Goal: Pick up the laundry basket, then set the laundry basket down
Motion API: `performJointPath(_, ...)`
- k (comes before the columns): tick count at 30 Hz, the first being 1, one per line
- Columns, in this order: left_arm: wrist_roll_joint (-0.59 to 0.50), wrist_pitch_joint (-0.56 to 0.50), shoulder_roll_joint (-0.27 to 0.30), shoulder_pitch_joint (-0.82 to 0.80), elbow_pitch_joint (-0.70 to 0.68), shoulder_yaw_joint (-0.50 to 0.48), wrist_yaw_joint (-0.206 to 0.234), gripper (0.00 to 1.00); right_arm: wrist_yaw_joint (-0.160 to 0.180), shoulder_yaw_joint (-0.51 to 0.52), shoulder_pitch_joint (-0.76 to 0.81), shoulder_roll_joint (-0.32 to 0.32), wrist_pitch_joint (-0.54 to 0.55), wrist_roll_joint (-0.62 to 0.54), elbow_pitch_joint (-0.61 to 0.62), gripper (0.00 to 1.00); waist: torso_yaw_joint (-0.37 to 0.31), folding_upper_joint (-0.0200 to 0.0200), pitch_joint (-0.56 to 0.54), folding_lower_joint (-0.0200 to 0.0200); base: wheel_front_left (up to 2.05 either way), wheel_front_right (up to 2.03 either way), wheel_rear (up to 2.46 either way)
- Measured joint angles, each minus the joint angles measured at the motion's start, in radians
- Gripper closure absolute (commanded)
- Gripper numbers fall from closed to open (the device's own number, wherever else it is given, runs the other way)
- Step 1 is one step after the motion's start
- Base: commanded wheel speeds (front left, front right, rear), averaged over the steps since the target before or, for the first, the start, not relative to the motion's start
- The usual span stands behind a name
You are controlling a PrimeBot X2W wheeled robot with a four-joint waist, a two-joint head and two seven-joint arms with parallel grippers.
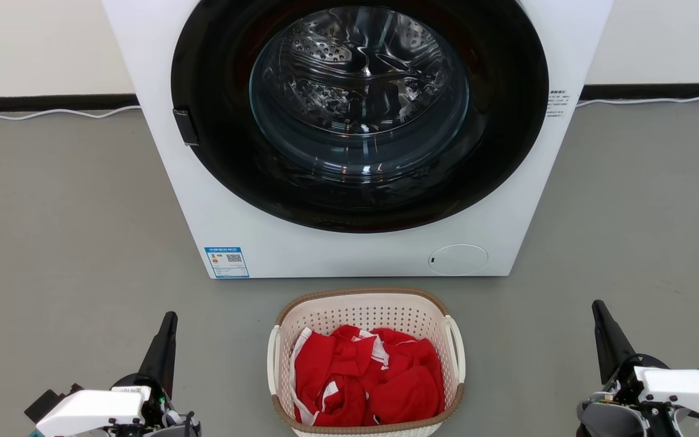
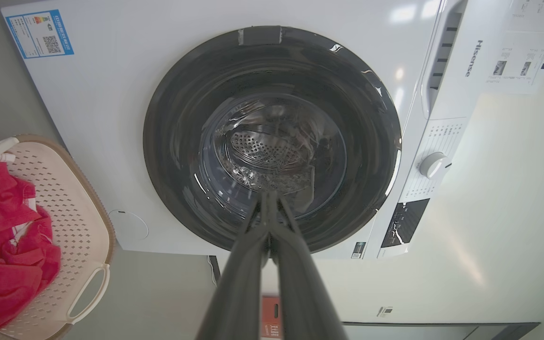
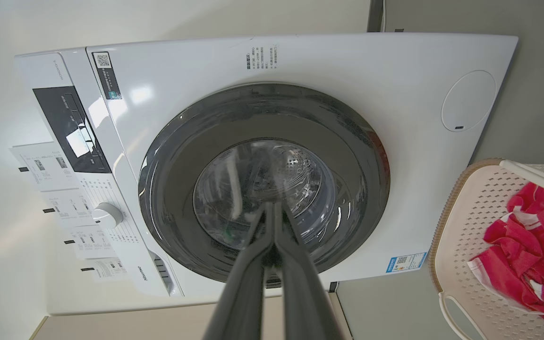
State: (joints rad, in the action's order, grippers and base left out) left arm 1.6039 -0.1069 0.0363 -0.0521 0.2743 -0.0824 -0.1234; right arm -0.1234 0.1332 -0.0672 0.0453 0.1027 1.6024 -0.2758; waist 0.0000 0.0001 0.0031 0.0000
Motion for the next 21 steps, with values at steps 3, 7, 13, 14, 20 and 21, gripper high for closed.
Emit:
performJointPath(3,0.0,0.0,0.0,0.0,0.0,0.0,0.0,1.0,0.0,0.0,0.0,0.0,0.0,0.0,0.0,1.0,0.0,0.0,0.0,0.0,0.0,0.0,0.0)
performJointPath(7,0.0,0.0,0.0,0.0,0.0,0.0,0.0,1.0,0.0,0.0,0.0,0.0,0.0,0.0,0.0,1.0,0.0,0.0,0.0,0.0,0.0,0.0,0.0)
performJointPath(13,0.0,0.0,0.0,0.0,0.0,0.0,0.0,1.0,0.0,0.0,0.0,0.0,0.0,0.0,0.0,1.0,0.0,0.0,0.0,0.0,0.0,0.0,0.0)
performJointPath(14,0.0,0.0,0.0,0.0,0.0,0.0,0.0,1.0,0.0,0.0,0.0,0.0,0.0,0.0,0.0,1.0,0.0,0.0,0.0,0.0,0.0,0.0,0.0)
performJointPath(20,0.0,0.0,0.0,0.0,0.0,0.0,0.0,1.0,0.0,0.0,0.0,0.0,0.0,0.0,0.0,1.0,0.0,0.0,0.0,0.0,0.0,0.0,0.0)
performJointPath(21,0.0,0.0,0.0,0.0,0.0,0.0,0.0,1.0,0.0,0.0,0.0,0.0,0.0,0.0,0.0,1.0,0.0,0.0,0.0,0.0,0.0,0.0,0.0)
